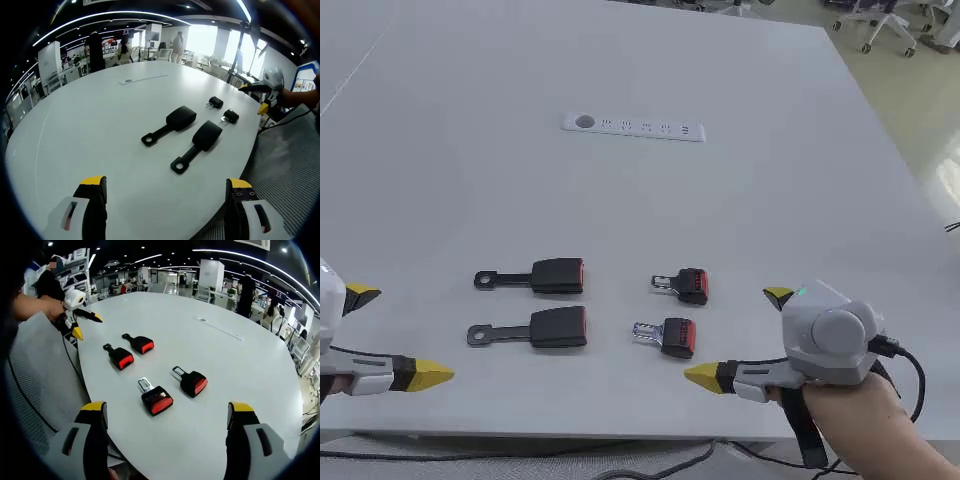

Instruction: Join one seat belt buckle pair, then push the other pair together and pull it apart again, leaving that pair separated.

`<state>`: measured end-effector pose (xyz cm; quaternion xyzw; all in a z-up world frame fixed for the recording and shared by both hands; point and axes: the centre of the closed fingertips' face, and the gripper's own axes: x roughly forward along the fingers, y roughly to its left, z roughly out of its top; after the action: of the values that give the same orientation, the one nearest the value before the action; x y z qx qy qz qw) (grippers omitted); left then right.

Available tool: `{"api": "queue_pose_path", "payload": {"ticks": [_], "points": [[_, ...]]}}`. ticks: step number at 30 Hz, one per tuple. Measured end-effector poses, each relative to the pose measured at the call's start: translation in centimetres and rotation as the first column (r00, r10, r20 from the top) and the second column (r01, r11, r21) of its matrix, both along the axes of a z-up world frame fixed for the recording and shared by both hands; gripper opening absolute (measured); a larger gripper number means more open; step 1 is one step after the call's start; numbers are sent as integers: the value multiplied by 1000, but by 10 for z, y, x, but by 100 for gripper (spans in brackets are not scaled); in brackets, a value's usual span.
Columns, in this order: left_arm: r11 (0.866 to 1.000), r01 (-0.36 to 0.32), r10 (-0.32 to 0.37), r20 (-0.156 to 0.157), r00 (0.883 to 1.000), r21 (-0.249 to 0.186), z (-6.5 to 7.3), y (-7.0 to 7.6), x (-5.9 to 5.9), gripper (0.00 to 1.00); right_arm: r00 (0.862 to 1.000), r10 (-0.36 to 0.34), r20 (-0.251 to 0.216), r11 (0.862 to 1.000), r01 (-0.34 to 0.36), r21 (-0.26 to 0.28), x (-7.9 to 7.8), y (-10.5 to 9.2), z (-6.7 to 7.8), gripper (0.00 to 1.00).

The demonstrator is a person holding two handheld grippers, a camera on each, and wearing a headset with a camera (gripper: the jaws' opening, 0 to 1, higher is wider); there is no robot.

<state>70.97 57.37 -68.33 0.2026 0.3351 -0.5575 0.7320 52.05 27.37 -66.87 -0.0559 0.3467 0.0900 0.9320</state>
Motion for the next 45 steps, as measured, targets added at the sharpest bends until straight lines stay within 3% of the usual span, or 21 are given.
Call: {"api": "queue_pose_path", "payload": {"ticks": [45], "points": [[1000,5,-5,-7,1000,-6,1,-1,-1,100,1000,-3,-4,1000,3,1,-1,0,-2,100]]}}
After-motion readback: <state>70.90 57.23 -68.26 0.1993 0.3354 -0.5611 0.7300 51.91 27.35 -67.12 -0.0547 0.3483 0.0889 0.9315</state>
